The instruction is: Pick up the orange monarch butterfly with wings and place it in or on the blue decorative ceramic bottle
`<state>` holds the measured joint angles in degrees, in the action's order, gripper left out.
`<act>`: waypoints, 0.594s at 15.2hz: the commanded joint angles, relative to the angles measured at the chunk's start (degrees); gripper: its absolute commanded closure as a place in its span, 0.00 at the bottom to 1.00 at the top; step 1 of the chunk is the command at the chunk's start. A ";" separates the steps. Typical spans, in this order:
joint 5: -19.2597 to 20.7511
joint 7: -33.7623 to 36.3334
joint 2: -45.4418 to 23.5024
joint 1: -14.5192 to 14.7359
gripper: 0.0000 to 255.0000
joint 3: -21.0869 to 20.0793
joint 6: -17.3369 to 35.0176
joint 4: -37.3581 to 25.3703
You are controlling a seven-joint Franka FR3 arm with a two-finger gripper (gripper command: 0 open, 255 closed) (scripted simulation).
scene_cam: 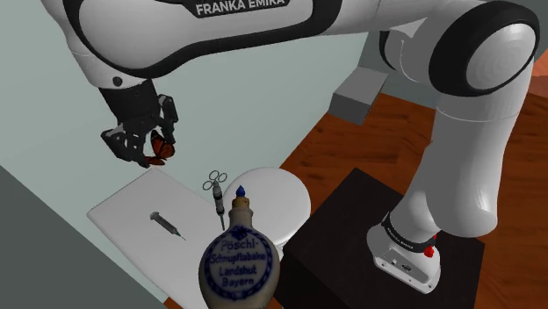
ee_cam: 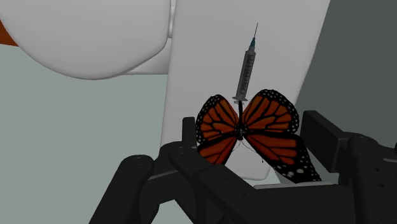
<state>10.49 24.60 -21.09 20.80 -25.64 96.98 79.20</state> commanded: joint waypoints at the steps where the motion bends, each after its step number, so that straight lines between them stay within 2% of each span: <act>1: -1.53 0.35 4.12 -0.76 1.00 -0.62 1.32 5.19; 9: -9.54 1.34 22.09 -1.58 1.00 -2.71 5.84 25.83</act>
<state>2.04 26.00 -1.21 19.22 -28.22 102.37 102.66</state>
